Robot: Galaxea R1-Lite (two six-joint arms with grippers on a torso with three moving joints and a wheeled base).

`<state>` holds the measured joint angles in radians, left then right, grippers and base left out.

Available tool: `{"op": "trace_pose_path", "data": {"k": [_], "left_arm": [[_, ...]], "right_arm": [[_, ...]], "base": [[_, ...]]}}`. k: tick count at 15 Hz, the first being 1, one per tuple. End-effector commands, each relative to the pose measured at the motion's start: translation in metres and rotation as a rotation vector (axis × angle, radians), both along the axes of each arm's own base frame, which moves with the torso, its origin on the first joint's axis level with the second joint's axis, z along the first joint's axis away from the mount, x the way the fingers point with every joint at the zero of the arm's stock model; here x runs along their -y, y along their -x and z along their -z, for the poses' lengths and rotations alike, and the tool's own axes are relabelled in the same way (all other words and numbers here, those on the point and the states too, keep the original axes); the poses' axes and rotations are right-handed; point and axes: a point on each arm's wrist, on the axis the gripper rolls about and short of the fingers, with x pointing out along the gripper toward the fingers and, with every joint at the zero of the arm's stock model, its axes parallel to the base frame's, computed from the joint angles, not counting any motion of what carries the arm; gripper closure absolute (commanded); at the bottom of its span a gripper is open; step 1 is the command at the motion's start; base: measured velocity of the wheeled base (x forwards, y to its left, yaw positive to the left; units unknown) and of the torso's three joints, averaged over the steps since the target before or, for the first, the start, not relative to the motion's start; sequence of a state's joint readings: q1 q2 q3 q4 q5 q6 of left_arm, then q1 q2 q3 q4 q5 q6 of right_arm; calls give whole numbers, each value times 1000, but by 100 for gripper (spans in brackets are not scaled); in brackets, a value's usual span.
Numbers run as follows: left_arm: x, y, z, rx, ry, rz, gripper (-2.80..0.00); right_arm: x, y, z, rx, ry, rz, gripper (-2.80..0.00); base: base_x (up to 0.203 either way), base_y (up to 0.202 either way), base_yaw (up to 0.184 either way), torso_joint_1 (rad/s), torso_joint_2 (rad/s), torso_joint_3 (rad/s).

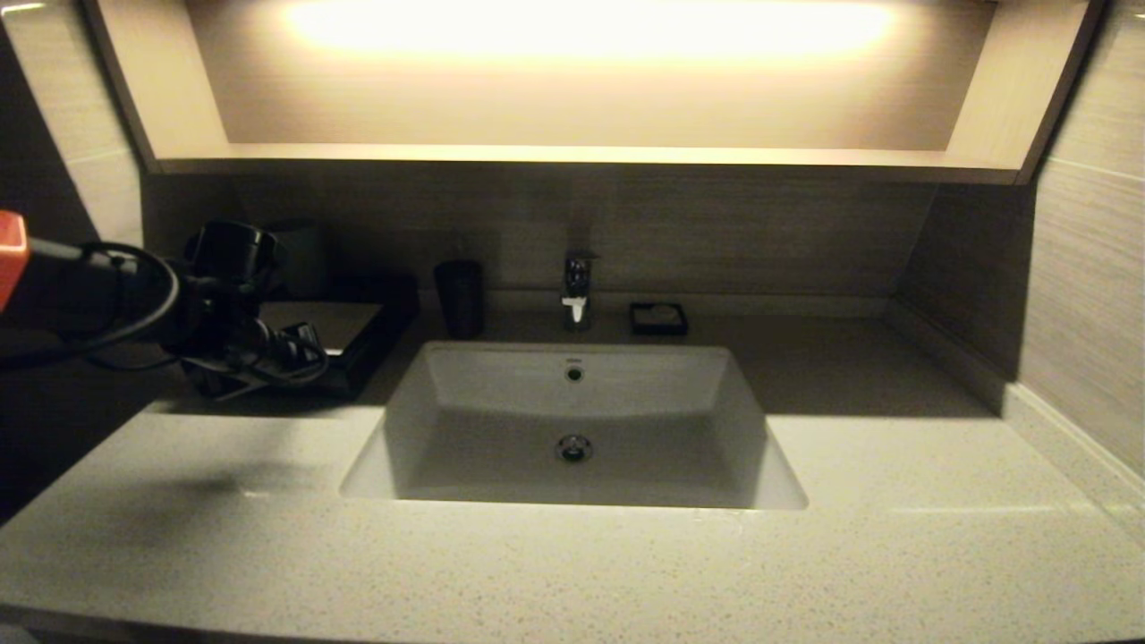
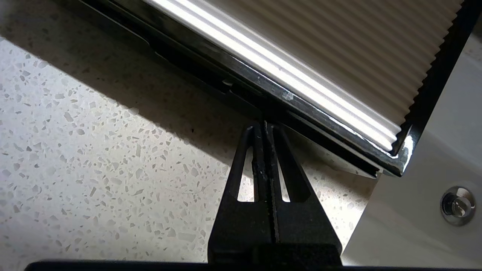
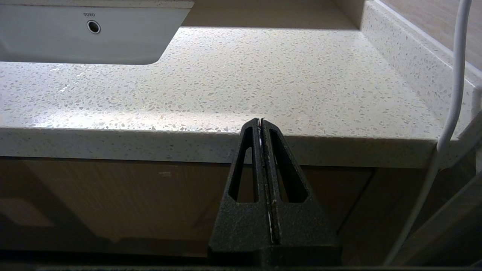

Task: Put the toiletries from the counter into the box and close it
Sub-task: Close the drawer

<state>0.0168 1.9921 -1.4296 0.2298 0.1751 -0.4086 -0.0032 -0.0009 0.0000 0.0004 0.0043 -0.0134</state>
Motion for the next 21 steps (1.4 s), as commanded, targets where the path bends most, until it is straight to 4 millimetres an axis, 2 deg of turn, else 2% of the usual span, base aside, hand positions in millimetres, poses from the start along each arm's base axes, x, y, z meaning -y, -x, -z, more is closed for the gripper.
{"op": "trace_pose_path", "data": {"k": [1,3,6,15,17,21], "left_arm": [[0,-2,3,-9,1,-3,0],[0,-2,4,-10,1,-3,0],[0,5,-9,17,0,-4,0],[-1,69,-59,120,-5,-2,0],[3,72,-71,162,-16,26,0],[26,71,-89,246,-37,144,0]], "right_arm": [[0,0,0,-2,0,0,0],[0,0,0,-2,0,0,0],[0,0,0,-2,0,0,0],[0,0,0,-1,0,0,0],[0,0,0,-1,0,0,0],[0,0,0,-1,0,0,0]], "base": [[0,0,0,0,0,0],[0,0,0,0,0,0],[0,0,0,0,0,0],[0,0,0,0,0,0],[0,0,0,0,0,0],[0,0,0,0,0,0]]}}
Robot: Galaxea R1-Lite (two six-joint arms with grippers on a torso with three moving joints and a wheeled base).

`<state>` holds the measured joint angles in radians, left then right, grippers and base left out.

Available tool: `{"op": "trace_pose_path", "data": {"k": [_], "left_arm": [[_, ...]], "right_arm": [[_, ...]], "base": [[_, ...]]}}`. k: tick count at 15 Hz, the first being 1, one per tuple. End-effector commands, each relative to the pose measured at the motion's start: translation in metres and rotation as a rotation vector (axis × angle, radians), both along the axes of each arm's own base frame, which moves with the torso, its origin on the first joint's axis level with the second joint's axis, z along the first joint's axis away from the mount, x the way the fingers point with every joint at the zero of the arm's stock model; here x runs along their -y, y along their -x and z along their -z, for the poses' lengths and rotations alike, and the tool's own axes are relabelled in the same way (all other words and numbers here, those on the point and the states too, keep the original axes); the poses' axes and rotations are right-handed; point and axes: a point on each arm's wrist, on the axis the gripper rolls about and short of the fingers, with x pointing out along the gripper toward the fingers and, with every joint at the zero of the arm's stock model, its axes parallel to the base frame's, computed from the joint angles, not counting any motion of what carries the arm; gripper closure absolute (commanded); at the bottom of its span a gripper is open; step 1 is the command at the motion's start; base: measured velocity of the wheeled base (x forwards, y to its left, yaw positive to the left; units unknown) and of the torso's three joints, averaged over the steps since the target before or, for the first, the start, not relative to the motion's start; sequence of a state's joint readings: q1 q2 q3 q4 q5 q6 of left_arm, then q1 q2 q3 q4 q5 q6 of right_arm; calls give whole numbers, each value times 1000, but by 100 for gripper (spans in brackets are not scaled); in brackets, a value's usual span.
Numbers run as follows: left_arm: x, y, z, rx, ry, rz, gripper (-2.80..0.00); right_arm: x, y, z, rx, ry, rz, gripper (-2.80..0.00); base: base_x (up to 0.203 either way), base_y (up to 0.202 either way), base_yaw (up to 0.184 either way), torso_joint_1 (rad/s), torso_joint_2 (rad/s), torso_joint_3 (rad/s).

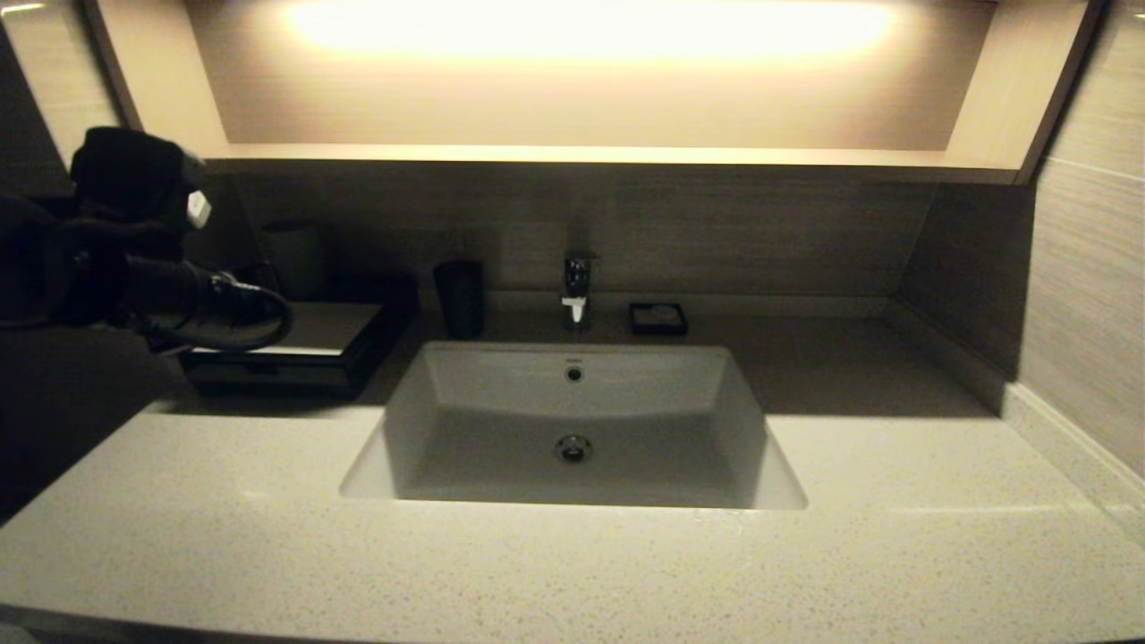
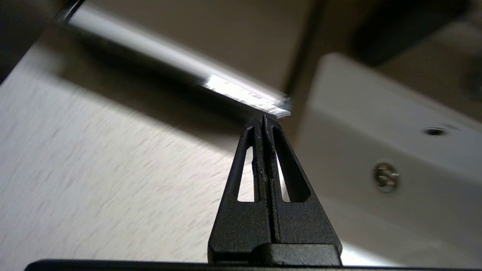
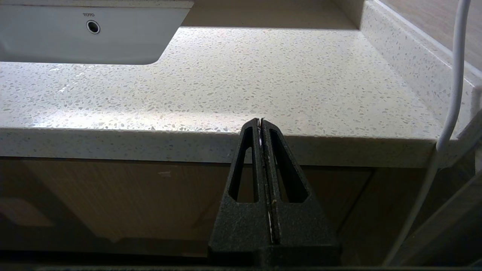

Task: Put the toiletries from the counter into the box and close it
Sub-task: Close the drawer, then pick up the cup

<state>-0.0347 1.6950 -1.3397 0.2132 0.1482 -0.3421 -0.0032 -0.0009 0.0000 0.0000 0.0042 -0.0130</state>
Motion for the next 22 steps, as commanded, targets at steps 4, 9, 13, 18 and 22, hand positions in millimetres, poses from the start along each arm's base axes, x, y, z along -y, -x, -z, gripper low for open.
{"op": "trace_pose_path", "data": {"k": [4,9,13,18,22], "left_arm": [[33,-10,-8,123,-76,175,0],[64,-46,16,183,-117,279,0],[80,-87,41,196,-139,308,0],[88,-119,71,166,-152,308,0],[91,-123,77,159,-161,293,-280]], "right_arm": [[0,0,0,-2,1,-1,0],[0,0,0,-2,1,-1,0],[0,0,0,-2,1,-1,0],[0,0,0,-2,1,-1,0],[0,0,0,-1,1,-1,0]], "base": [[0,0,0,0,0,0],[0,0,0,0,0,0],[0,0,0,0,0,0],[0,0,0,0,0,0],[0,0,0,0,0,0]]}}
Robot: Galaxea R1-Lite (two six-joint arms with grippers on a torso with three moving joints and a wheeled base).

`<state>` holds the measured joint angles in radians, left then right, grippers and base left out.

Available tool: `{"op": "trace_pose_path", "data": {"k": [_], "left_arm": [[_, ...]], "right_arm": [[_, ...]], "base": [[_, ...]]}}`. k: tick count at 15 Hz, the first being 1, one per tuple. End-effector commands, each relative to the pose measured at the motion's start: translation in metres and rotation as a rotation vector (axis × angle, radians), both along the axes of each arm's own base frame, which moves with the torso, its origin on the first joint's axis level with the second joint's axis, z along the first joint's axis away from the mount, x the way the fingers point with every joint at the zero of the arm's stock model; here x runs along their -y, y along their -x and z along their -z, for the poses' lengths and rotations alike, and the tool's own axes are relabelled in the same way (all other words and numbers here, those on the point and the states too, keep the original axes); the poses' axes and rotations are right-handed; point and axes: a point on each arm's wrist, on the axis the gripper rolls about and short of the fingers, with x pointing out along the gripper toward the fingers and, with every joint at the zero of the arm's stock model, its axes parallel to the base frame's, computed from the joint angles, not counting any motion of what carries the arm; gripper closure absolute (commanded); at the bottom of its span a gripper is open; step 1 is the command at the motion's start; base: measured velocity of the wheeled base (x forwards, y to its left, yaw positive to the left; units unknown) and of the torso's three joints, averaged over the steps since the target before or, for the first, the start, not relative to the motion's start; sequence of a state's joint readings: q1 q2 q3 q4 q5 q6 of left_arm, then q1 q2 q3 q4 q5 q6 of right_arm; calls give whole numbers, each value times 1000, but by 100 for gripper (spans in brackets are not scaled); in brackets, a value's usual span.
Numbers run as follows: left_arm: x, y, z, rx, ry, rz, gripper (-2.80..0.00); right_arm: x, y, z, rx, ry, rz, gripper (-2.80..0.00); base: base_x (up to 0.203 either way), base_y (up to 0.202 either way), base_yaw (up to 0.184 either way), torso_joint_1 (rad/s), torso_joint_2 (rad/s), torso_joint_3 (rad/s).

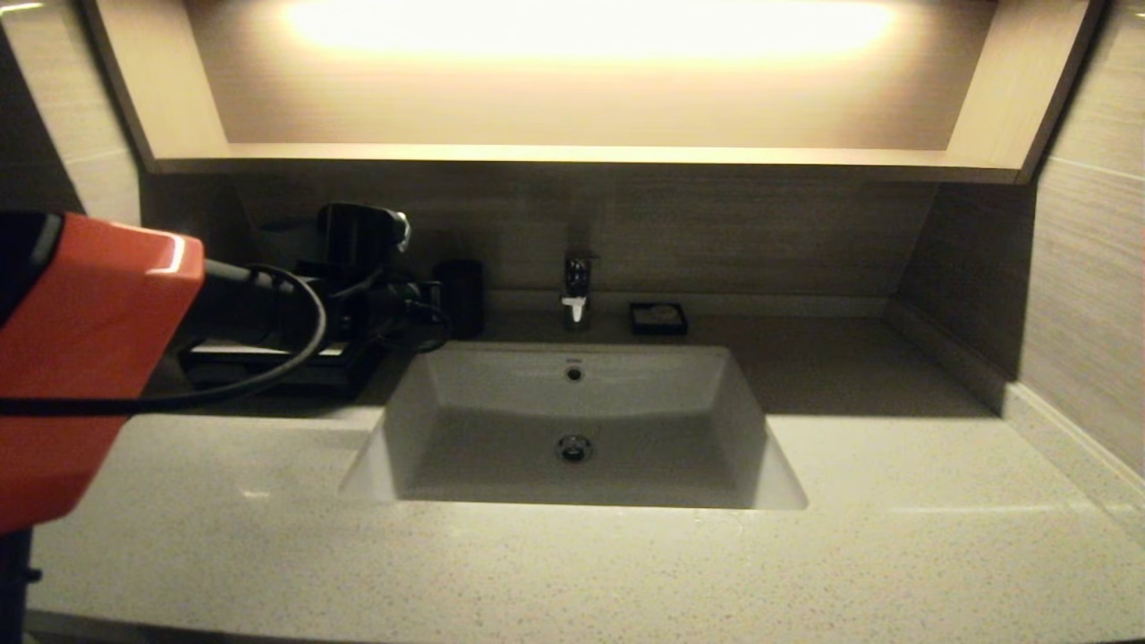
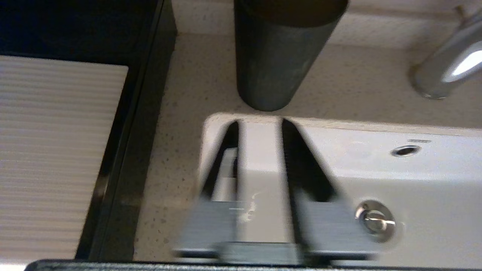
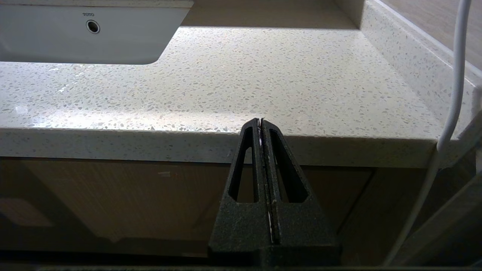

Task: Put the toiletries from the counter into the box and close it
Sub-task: Pick up the cup

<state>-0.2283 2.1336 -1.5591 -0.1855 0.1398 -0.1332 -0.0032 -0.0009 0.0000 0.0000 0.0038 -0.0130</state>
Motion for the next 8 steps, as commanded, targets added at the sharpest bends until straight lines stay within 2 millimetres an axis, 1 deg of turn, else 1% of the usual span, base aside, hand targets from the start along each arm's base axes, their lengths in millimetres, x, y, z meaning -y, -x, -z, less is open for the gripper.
{"op": "trace_pose_path", "data": {"k": [1,8], "left_arm": [[2,-6,9,-14,-3,-3,-280],[17,-14,25,12,0,26,-280]], "right_arm": [[0,0,0,-2,1,-1,0],[0,0,0,-2,1,-1,0]], "base": [[0,0,0,0,0,0],[0,0,0,0,0,0]]}}
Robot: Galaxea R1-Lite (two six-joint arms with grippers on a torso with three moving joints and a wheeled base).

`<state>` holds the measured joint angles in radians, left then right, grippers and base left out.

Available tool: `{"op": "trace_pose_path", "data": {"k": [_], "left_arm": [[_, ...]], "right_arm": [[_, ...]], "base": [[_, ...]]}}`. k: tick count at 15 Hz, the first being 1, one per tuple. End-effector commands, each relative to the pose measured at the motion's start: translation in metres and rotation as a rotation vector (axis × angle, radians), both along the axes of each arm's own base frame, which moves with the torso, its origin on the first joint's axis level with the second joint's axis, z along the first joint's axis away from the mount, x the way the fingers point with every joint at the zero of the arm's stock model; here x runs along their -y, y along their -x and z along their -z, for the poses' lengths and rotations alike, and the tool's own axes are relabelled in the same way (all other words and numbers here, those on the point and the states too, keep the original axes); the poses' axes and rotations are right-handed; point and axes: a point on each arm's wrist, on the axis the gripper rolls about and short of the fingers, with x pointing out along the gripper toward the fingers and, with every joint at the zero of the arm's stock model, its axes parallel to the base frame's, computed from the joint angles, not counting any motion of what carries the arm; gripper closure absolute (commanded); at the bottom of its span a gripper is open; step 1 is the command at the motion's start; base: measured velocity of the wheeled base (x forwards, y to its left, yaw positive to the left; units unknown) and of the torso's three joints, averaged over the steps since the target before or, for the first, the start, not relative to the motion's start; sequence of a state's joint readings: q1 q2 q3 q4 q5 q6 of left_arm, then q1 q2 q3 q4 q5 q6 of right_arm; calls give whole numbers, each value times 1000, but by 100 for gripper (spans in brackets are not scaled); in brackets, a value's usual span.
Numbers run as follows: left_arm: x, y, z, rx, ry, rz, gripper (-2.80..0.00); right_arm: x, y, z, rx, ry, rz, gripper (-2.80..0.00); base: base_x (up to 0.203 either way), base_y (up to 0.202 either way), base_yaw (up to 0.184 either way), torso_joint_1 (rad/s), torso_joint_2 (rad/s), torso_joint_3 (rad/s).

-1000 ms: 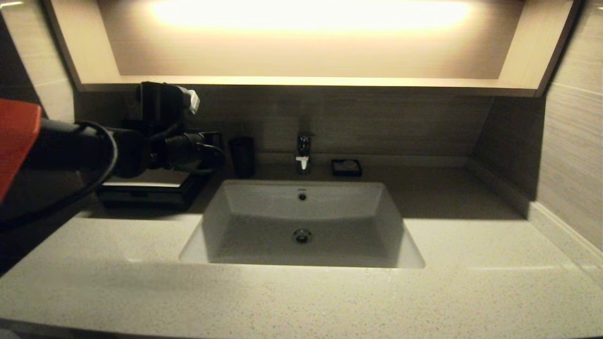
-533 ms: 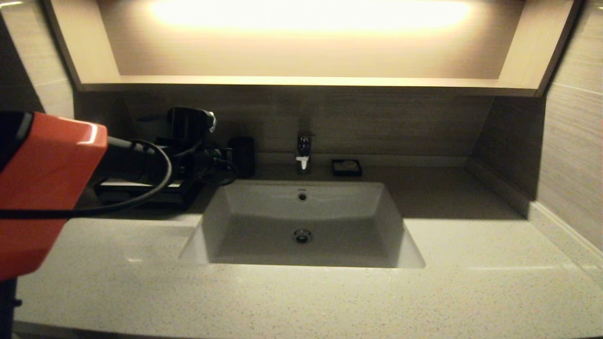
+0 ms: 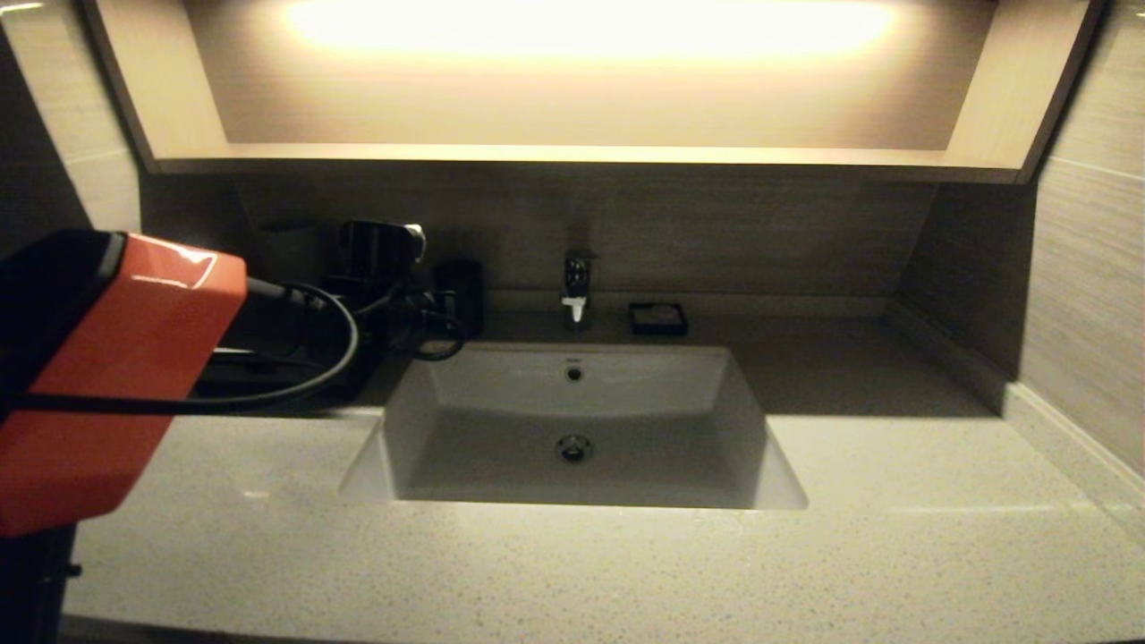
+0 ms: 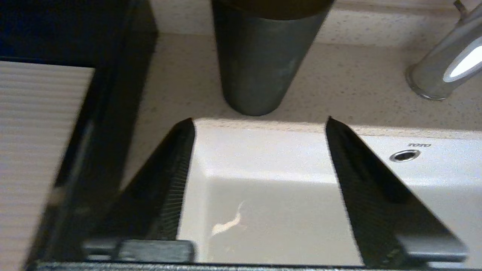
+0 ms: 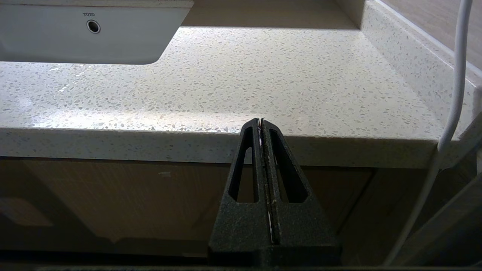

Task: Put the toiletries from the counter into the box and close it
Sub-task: Pick up the cup

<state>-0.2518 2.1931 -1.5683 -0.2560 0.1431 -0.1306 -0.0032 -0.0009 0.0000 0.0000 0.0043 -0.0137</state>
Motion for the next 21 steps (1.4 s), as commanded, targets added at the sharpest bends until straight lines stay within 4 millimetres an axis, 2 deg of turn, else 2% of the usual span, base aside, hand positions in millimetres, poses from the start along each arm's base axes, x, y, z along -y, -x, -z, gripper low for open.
{"op": "trace_pose_path", "data": {"k": [1,21], "left_arm": [[6,-4,10,-3,-1,9,-280],[17,-45,33,44,-6,-24,-280]], "right_arm": [[0,0,0,-2,0,0,0],[0,0,0,-2,0,0,0]], "base": [[0,0,0,0,0,0],[0,0,0,0,0,0]]}}
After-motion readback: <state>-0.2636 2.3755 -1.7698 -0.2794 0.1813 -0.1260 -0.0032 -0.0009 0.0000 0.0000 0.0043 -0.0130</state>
